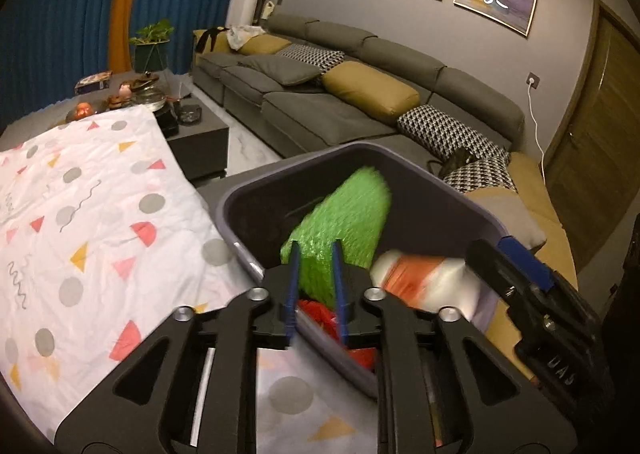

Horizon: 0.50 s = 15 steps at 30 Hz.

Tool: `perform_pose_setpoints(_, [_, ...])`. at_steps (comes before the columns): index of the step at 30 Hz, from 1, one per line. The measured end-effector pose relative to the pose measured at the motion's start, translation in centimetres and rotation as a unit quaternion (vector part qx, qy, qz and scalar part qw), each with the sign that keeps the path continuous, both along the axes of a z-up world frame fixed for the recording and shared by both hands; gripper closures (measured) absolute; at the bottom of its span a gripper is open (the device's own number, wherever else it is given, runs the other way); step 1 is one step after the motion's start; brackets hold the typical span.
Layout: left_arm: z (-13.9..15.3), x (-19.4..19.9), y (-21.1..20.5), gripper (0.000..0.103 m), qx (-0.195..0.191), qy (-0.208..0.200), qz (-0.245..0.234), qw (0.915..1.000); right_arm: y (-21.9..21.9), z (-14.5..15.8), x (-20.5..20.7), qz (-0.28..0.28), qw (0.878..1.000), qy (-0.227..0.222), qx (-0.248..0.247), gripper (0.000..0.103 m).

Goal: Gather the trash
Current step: 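Open both tools to drop the net and cup into the bin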

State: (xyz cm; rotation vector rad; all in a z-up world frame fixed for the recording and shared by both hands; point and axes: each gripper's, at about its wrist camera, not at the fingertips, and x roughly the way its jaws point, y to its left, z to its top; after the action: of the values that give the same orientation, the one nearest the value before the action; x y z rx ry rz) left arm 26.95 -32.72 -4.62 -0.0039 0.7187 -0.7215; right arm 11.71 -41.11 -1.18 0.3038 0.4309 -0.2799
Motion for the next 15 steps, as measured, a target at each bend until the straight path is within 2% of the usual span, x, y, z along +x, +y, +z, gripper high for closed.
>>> perform_pose_setpoints(2, [-0.1,0.0,0.8,0.057,0.001,-0.001,0.011,0.9999,-0.2,0.2,-0.3,-0.004,1.000,-0.003,0.001,0.035])
perform_pose_setpoints(4, [0.0,-0.4,1.5,0.044,0.004,-0.008,0.020,0.9998,-0.2,0.6,-0.6,-0.007,1.000,-0.006,-0.001,0.031])
perform_pose_setpoints(5, [0.2,-0.7,1.9,0.036,0.004,-0.012,0.025,0.9996,-0.2,0.7,-0.8,-0.009,1.000,-0.006,-0.006,0.026])
perform_pose_setpoints(6, [0.4,-0.9,2.3,0.033,0.005,-0.016,0.029,0.9994,0.3,1.0,-1.3,-0.010,1.000,-0.008,-0.015,0.021])
perform_pose_setpoints(8, [1.0,-1.9,3.6,0.023,0.012,-0.033,0.048,0.9982,0.5,1.5,-1.7,-0.010,0.999,-0.010,-0.033,0.016])
perform_pose_setpoints(10, [1.6,-3.1,5.3,0.018,0.017,-0.050,0.070,0.9962,1.3,1.9,-2.4,-0.007,0.999,-0.008,-0.053,0.013])
perform_pose_setpoints(12, [2.3,-4.3,7.1,0.013,0.021,-0.064,0.091,0.9936,2.3,2.3,-3.2,-0.001,0.998,-0.011,-0.068,0.006])
perform_pose_setpoints(15, [2.9,-6.2,10.1,0.007,0.026,-0.080,0.124,0.9887,4.2,2.8,-4.6,0.012,0.996,-0.019,-0.092,0.006])
